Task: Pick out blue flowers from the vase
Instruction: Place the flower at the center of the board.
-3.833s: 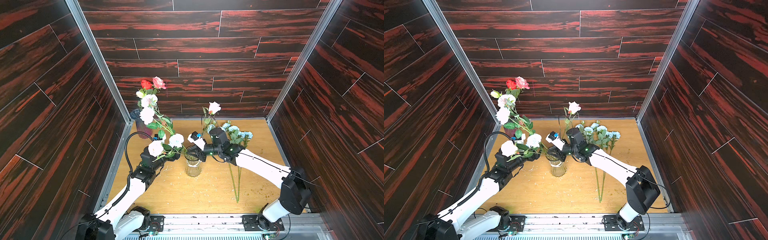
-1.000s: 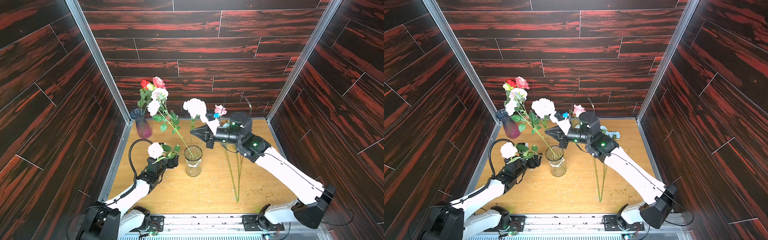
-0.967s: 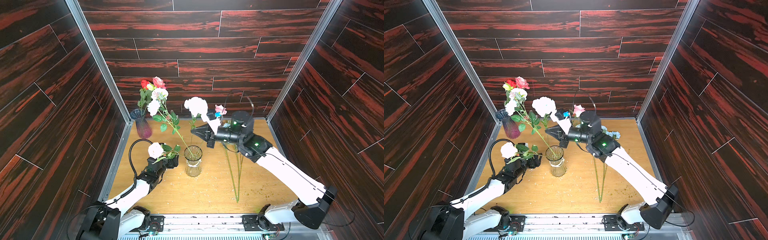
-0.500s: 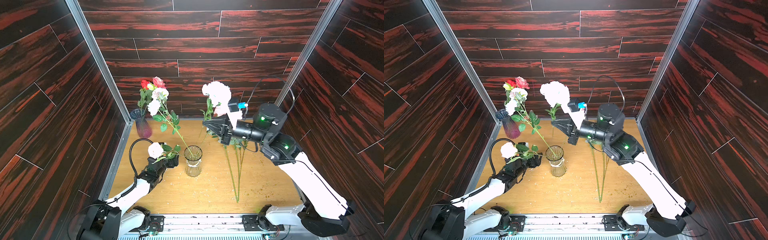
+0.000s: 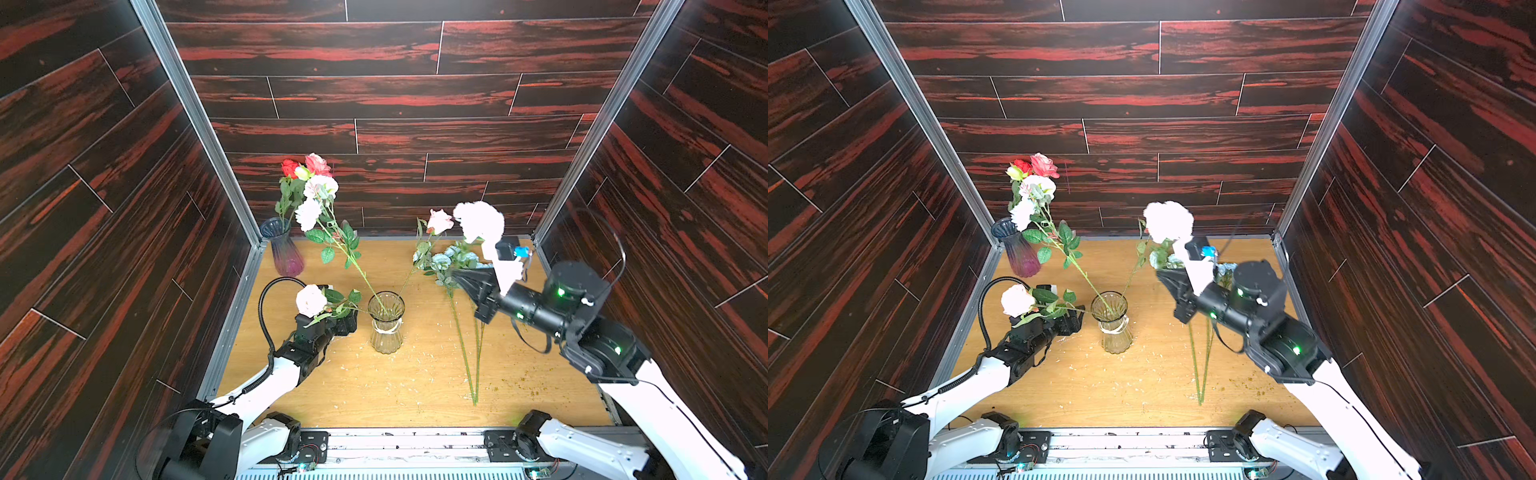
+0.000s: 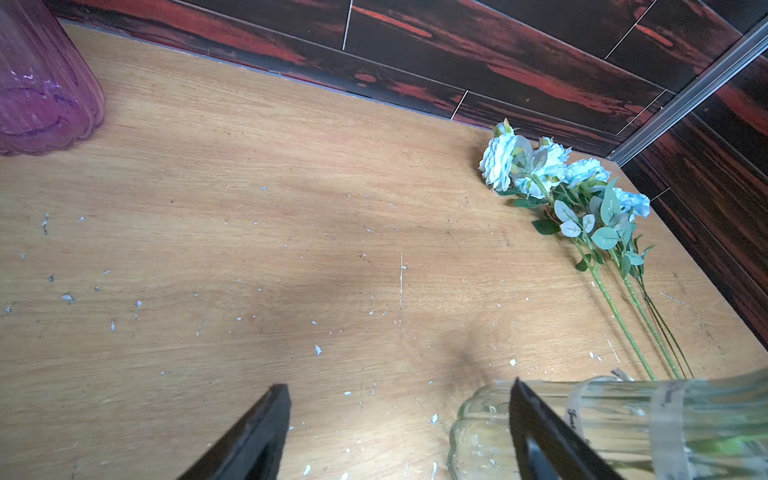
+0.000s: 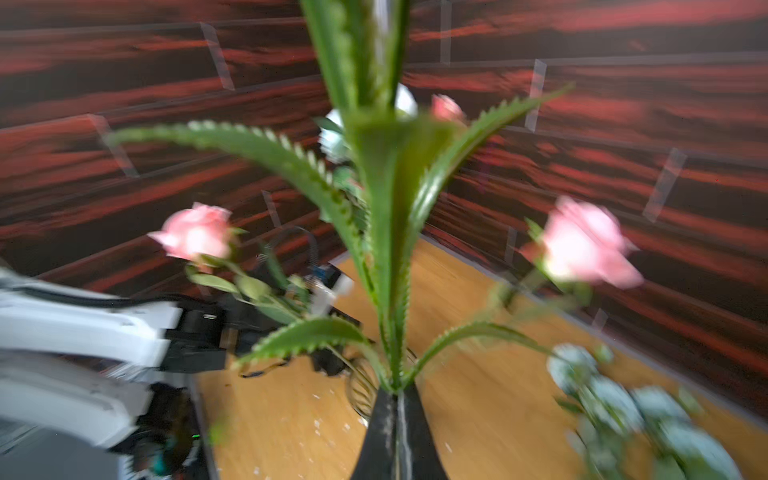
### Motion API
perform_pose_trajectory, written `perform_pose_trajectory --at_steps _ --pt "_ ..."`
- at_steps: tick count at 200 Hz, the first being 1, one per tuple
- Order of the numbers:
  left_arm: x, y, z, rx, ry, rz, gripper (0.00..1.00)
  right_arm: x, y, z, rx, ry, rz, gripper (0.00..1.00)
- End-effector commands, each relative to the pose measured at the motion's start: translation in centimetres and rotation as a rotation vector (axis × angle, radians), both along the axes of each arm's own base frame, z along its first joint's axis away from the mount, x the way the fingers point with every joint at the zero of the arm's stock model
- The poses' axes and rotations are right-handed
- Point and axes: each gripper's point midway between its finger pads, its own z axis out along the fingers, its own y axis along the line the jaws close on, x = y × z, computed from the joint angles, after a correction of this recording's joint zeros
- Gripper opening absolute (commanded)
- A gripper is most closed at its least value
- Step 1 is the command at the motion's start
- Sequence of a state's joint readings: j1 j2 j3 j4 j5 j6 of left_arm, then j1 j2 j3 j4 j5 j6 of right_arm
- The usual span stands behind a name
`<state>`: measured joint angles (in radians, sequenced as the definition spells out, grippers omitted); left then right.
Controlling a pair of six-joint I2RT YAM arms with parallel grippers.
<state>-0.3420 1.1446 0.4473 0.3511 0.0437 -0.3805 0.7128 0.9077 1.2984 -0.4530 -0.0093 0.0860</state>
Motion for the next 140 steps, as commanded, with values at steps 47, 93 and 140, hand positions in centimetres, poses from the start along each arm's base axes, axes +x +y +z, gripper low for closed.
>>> perform_pose_trajectory --at_steps 47,93,140 --pt "0.6 -0.2 1.1 0.006 -0.022 0.000 0.84 4.6 -9.9 -9.0 -0.023 0.223 -0.424 0.00" --pt "0.7 -0.1 1.0 0.007 -0.019 0.003 0.84 7.9 -10.4 -15.9 0.026 0.475 -0.355 0.00" --pt "0.7 -0.2 1.0 0.007 -0.019 0.002 0.84 10.2 -7.2 -20.3 0.006 0.687 -0.173 0.00"
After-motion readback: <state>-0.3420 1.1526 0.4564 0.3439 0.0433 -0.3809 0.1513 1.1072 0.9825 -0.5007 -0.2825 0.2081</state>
